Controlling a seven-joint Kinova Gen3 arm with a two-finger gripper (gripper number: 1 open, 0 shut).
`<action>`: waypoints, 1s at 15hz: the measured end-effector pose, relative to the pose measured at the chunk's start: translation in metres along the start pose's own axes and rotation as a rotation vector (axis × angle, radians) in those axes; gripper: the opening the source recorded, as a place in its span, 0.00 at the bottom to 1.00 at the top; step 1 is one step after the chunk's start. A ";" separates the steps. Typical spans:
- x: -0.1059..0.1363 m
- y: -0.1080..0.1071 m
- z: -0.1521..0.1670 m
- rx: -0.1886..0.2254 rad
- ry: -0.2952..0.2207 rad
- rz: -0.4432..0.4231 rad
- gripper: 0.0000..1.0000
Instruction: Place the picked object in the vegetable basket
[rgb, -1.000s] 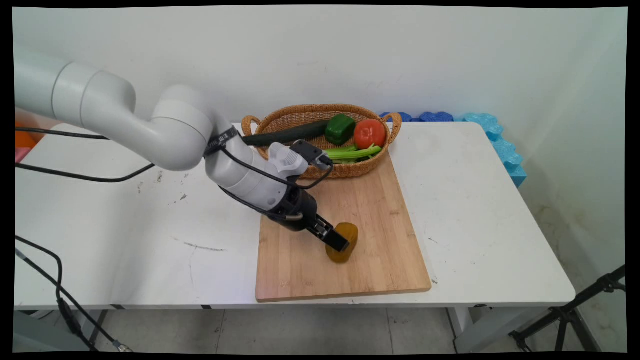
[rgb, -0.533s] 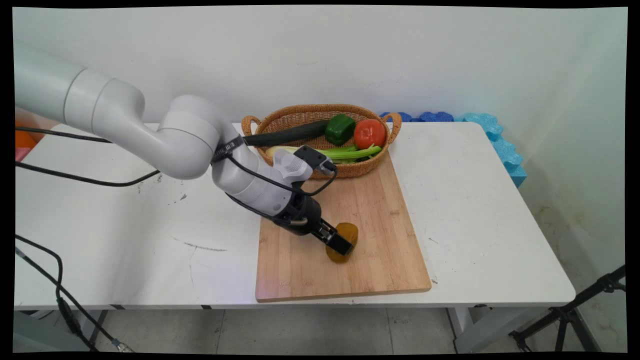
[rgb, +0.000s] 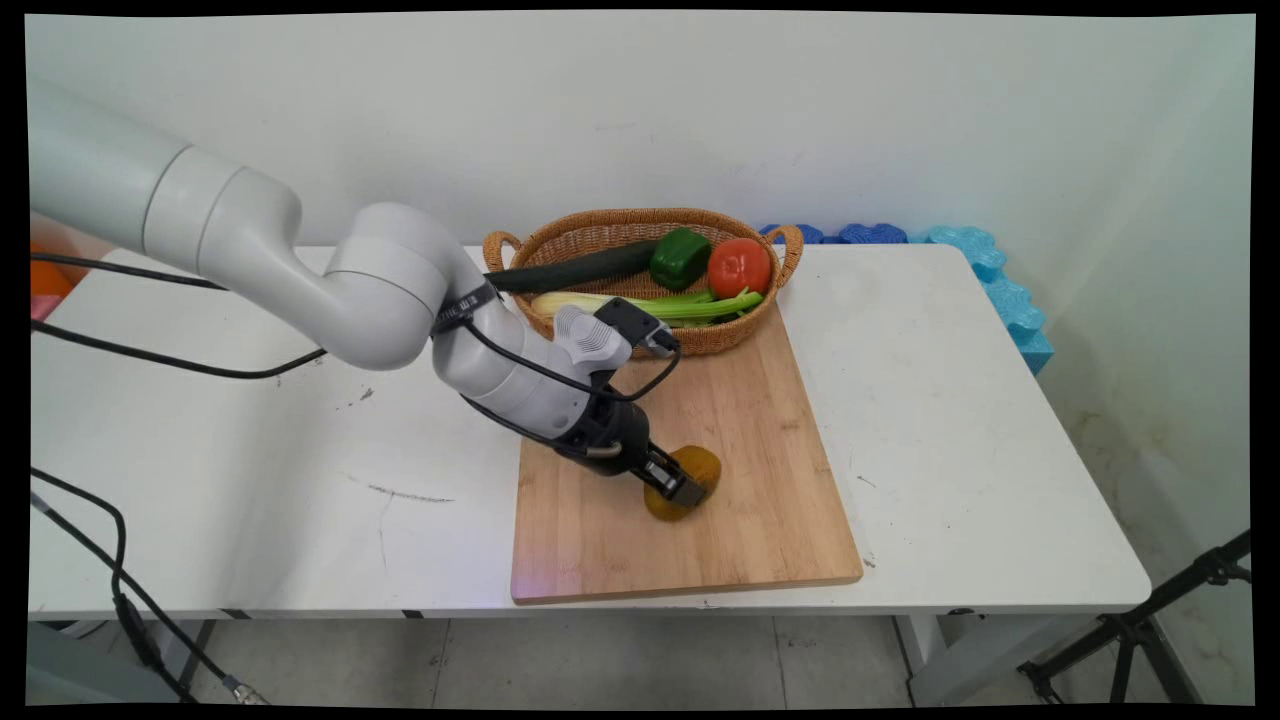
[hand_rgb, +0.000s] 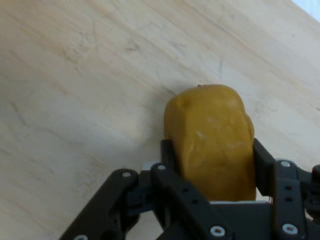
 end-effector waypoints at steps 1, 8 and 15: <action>0.000 0.000 0.000 0.000 0.001 0.003 0.00; 0.010 -0.009 -0.010 0.001 0.013 0.053 0.00; 0.036 -0.023 -0.049 -0.016 0.036 0.123 0.00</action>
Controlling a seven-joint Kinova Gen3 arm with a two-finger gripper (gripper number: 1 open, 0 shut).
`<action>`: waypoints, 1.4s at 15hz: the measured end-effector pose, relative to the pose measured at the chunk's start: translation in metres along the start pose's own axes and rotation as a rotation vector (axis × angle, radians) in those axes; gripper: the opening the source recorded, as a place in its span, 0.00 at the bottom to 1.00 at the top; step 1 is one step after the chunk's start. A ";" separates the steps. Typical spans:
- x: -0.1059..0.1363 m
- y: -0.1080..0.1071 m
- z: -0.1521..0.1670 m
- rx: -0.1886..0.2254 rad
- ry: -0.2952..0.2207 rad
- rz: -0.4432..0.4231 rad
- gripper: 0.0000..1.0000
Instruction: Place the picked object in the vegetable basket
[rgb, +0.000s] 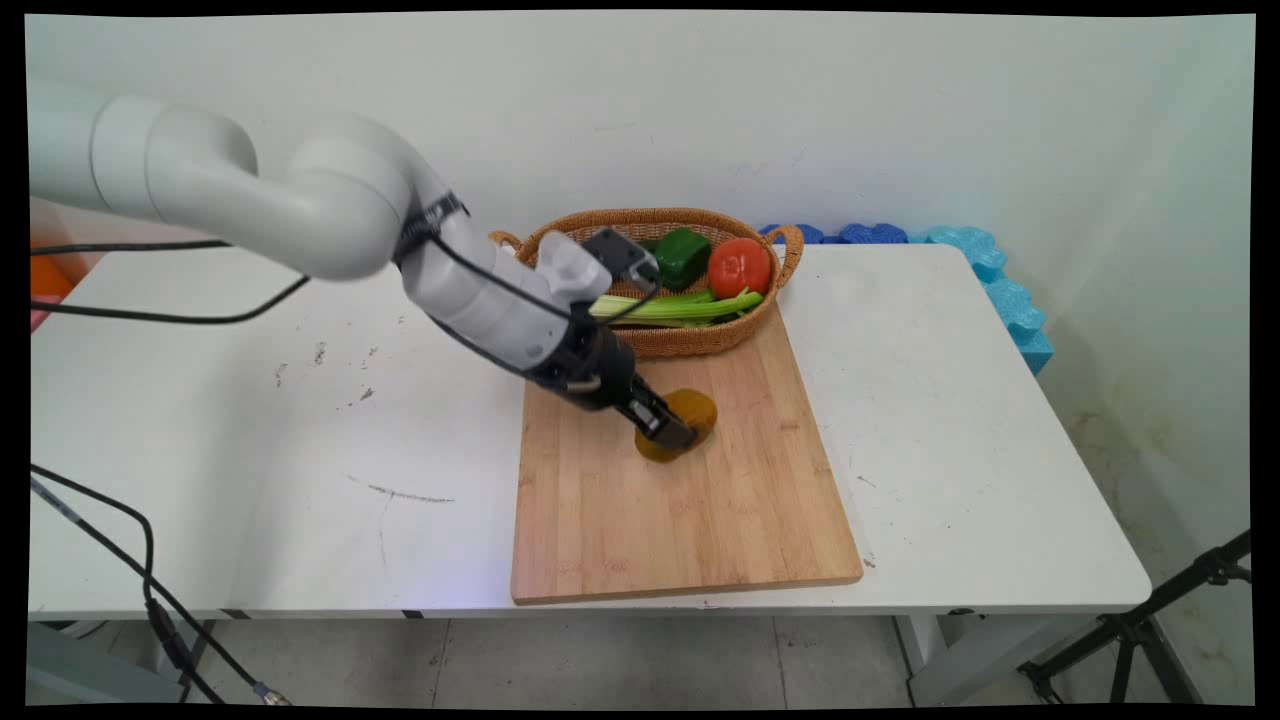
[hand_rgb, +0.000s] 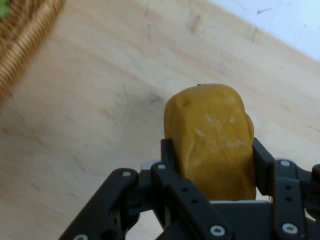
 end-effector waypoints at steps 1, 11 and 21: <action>0.006 -0.003 -0.008 -0.004 0.006 0.014 0.00; 0.071 -0.060 -0.064 0.039 0.049 0.126 0.00; 0.102 -0.120 -0.064 0.094 0.039 0.181 0.00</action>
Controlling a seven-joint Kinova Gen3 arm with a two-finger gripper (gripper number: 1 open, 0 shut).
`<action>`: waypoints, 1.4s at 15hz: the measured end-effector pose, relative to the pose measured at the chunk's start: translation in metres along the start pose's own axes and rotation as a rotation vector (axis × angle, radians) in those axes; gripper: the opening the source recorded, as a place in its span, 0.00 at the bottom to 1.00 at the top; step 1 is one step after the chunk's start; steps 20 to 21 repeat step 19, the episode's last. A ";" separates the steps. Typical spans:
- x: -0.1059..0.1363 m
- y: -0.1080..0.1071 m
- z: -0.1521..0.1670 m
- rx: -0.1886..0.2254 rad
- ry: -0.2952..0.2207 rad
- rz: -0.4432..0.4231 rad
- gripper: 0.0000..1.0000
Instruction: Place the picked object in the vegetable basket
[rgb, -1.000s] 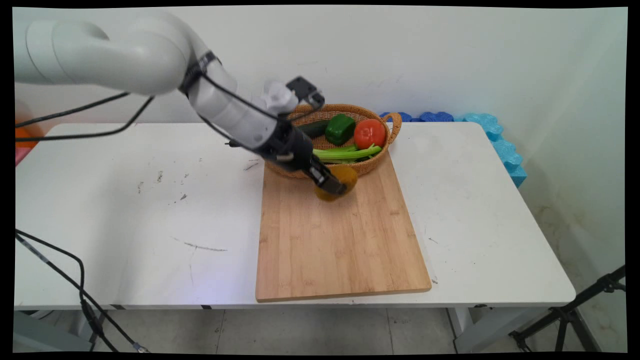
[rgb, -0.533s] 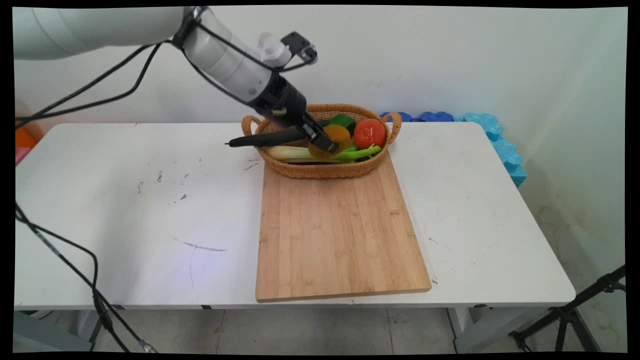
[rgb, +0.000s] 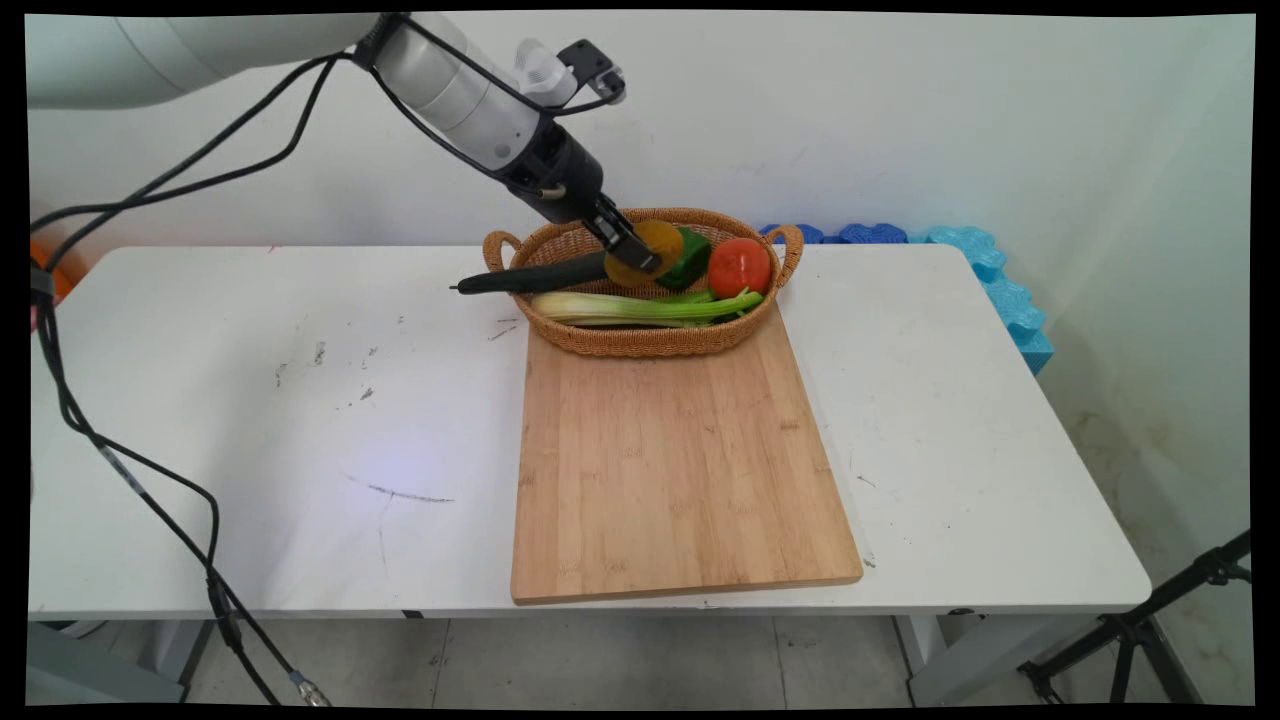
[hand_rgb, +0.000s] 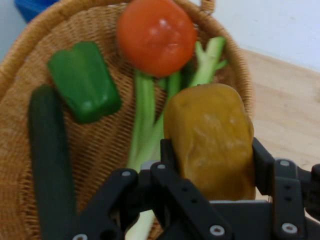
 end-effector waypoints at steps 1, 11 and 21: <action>0.000 -0.006 0.002 0.004 -0.003 0.003 0.00; -0.007 -0.040 0.020 0.025 -0.017 0.013 0.00; -0.008 -0.052 0.029 0.028 -0.005 0.010 1.00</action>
